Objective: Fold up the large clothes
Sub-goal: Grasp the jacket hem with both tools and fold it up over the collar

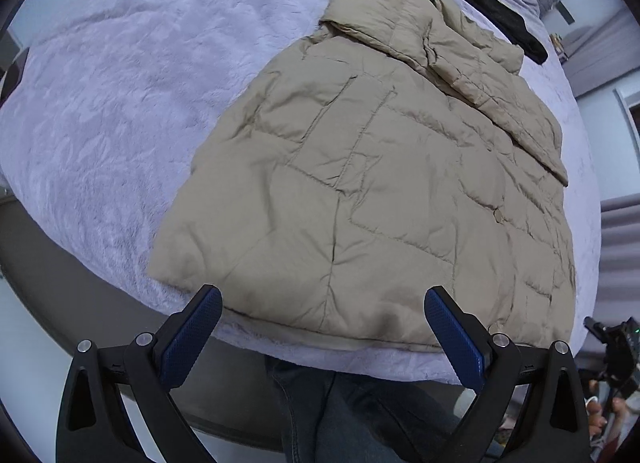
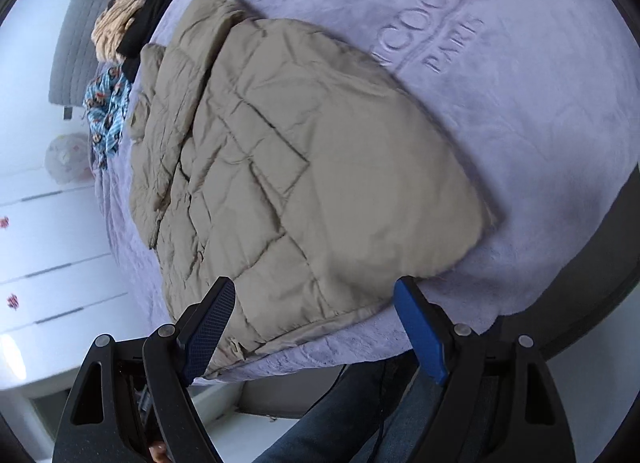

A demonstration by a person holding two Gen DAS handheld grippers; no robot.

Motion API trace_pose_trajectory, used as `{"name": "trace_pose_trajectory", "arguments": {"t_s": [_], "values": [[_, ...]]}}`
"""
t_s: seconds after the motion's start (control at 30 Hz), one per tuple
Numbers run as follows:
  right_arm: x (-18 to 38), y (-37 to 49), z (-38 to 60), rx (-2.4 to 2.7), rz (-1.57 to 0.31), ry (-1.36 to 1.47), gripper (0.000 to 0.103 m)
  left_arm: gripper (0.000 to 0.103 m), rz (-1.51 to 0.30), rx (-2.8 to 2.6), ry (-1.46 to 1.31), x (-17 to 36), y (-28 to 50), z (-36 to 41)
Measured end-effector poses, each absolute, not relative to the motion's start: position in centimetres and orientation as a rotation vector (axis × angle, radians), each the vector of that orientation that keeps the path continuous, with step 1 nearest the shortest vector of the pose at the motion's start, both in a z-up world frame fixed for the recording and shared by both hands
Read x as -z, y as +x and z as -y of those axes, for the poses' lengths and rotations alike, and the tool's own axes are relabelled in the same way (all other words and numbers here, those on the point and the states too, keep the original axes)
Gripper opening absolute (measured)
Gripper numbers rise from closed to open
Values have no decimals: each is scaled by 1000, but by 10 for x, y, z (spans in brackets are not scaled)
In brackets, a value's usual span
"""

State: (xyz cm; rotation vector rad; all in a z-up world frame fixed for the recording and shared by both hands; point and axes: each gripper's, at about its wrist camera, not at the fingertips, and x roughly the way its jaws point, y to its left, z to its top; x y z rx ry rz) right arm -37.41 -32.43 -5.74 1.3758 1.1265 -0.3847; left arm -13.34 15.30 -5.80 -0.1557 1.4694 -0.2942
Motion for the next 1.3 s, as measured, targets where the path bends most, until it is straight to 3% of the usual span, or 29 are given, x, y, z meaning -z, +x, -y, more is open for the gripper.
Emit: {"name": "trace_pose_trajectory", "arguments": {"t_s": [0.3,0.53,0.63,0.67,0.73,0.8,0.87,0.93,1.03,1.3], "values": [[94,-407,322,438,-1092,1552,84,102,-1609,302,-430,108,-144,-184],[107,-401,322,425,-1057,1616,84,101,-1575,358,-463,117,-126,-152],[107,-393,322,414,-1022,1630,84,77,-1553,391,-442,112,-116,-142],[107,-390,322,408,-1005,1642,84,56,-1550,401,-431,110,-112,-141],[109,-385,320,411,-988,1666,84,26,-1554,428,-405,107,-106,-139],[113,-383,318,440,-990,1694,84,24,-1537,437,-385,100,-101,-140],[116,-383,317,449,-977,1734,72,20,-1513,447,-350,90,-97,-139],[117,-382,315,484,-1031,1707,23,20,-1496,457,-310,84,-94,-138],[107,-376,315,513,-1048,1623,14,20,-1472,485,-229,74,-89,-130],[48,-334,321,478,-963,1397,13,20,-1372,580,-174,32,-54,-118]]}}
